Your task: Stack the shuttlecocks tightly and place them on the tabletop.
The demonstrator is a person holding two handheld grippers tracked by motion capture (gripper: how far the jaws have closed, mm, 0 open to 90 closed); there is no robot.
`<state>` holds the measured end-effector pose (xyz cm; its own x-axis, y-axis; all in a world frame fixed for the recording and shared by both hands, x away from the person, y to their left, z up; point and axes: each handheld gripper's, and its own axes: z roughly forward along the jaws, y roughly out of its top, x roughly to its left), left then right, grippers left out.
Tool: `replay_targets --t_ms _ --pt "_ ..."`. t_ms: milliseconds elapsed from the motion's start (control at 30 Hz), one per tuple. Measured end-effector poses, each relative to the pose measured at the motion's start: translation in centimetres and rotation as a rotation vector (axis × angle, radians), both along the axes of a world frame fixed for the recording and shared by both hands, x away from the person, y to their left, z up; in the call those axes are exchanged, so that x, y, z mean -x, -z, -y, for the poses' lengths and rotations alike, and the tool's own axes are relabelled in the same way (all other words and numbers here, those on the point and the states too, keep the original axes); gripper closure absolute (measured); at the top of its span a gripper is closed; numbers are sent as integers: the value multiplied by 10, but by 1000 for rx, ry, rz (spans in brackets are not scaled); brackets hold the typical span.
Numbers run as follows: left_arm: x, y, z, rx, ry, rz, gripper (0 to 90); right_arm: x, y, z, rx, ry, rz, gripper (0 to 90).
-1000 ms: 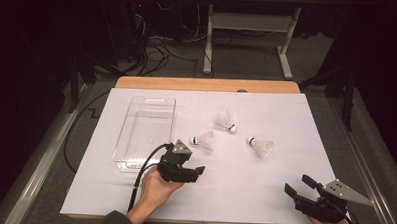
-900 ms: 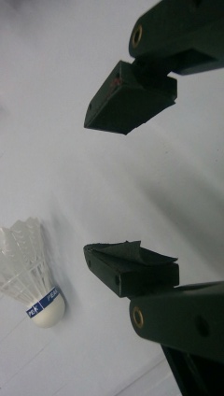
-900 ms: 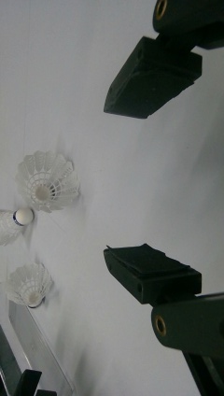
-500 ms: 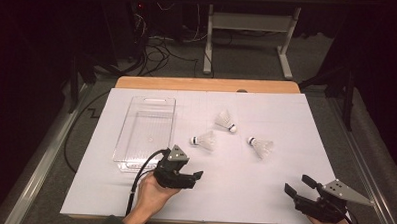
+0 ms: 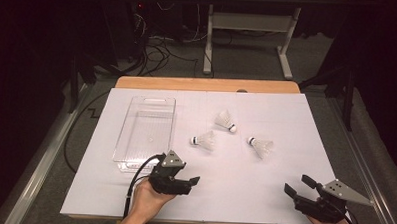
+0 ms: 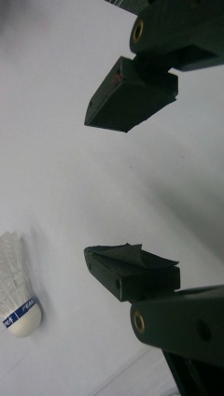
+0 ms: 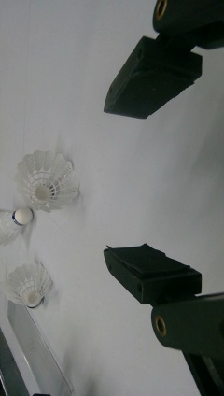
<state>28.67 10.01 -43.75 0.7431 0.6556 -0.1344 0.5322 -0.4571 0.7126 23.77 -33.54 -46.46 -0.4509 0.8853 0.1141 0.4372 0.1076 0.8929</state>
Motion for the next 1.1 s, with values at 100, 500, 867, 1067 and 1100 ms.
replay_targets --t_ms 100,500,867,1067,1100 --pt "3 1 -2 -1 0 1 326 0 0 0 1 0 0 262" --pt "10 3 -10 3 -6 5 329 0 0 0 1 1 -1 262" --pt "15 4 -22 13 -18 8 329 0 0 0 1 0 -1 262" --pt "17 4 -29 30 -26 12 331 0 0 0 1 2 0 262" --pt "17 4 -30 31 -28 13 332 0 0 0 0 3 -1 262"
